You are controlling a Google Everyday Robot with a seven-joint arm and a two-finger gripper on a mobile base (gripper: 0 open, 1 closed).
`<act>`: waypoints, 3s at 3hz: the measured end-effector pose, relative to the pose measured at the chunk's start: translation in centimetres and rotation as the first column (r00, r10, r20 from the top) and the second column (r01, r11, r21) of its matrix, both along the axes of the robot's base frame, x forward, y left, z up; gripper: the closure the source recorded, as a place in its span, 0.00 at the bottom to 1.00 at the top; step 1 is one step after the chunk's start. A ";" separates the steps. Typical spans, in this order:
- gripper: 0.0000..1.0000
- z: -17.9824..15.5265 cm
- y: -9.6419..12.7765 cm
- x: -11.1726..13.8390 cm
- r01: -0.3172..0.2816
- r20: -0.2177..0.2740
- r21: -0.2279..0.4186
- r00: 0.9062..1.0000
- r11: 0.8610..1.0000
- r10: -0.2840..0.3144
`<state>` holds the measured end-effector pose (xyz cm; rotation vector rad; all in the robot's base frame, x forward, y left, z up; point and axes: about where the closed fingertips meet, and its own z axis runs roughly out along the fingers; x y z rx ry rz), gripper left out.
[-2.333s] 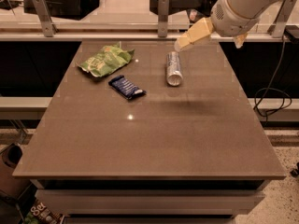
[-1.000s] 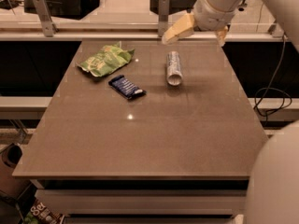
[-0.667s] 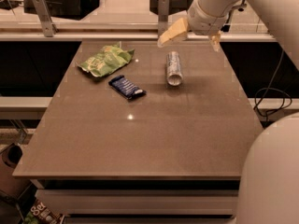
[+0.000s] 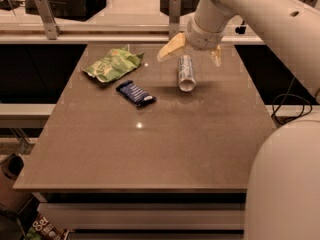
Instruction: Place redbull can upright
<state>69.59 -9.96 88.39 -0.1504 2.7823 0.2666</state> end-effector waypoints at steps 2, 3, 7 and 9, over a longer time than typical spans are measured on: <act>0.00 -2.5 0.7 1.4 0.025 -0.022 -0.036 0.999 0.999 -0.025; 0.00 -3.0 0.6 2.2 0.022 -0.028 -0.064 0.999 0.998 -0.024; 0.00 -3.4 -0.9 2.4 -0.056 -0.099 -0.167 0.994 0.984 0.040; 0.00 -2.3 -1.9 1.8 -0.080 -0.141 -0.203 0.989 0.976 0.052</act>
Offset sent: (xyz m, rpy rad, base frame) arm 0.0249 0.0046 -0.0305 -0.0588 0.0236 -0.0378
